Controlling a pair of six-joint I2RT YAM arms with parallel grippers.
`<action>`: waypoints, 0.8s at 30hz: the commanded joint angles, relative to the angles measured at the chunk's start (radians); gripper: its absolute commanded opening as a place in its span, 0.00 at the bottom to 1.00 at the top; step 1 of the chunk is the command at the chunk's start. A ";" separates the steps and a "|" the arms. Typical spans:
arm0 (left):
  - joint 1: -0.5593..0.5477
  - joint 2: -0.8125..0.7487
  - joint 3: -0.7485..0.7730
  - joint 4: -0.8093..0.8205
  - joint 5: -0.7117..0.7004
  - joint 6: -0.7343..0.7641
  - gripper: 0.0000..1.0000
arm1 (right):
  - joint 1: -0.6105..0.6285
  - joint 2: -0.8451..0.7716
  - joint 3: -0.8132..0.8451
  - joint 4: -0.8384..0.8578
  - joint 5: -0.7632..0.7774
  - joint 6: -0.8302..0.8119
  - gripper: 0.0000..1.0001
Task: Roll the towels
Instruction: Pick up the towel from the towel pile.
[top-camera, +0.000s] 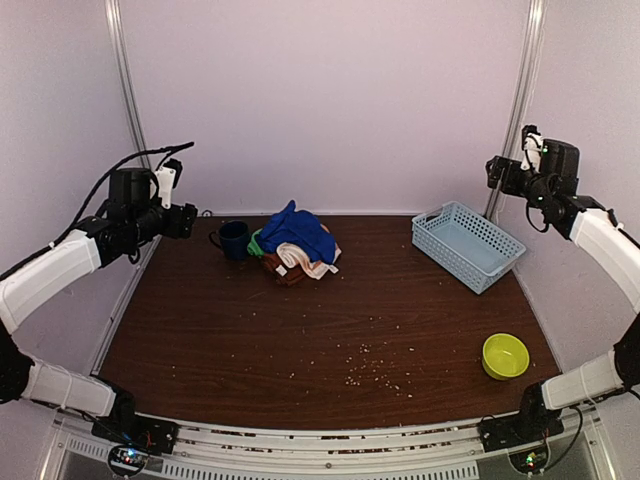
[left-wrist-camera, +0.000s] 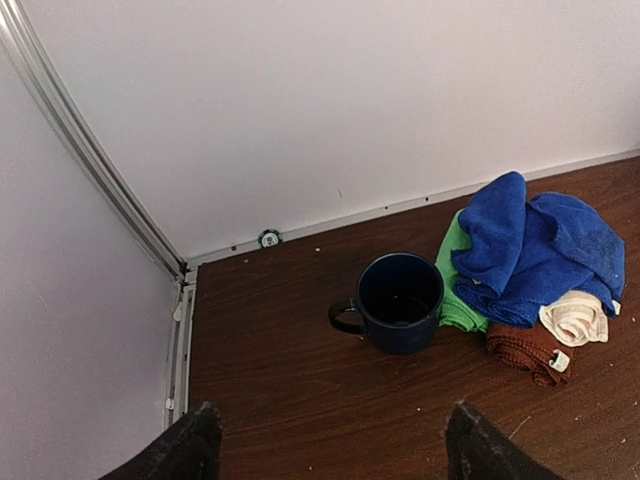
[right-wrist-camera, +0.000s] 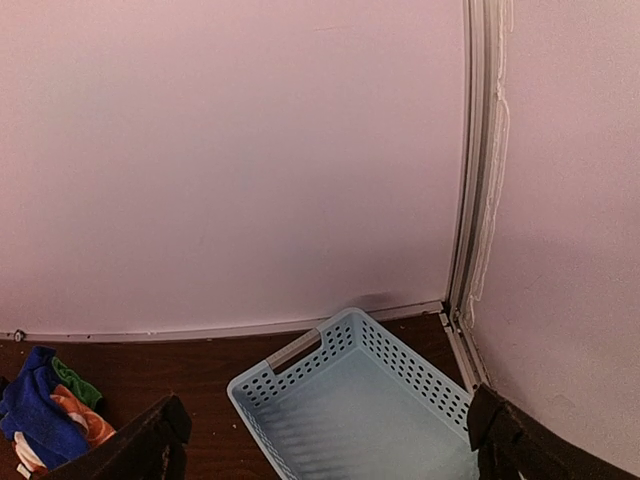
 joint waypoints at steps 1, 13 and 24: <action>0.012 0.000 -0.012 0.043 0.117 -0.024 0.74 | -0.007 -0.004 -0.035 0.005 -0.004 -0.026 1.00; -0.146 0.162 0.132 -0.007 0.271 -0.105 0.41 | 0.061 0.084 0.062 -0.161 -0.274 -0.151 0.88; -0.262 0.336 0.202 0.018 0.375 -0.220 0.44 | 0.357 0.368 0.289 -0.306 -0.375 -0.280 0.28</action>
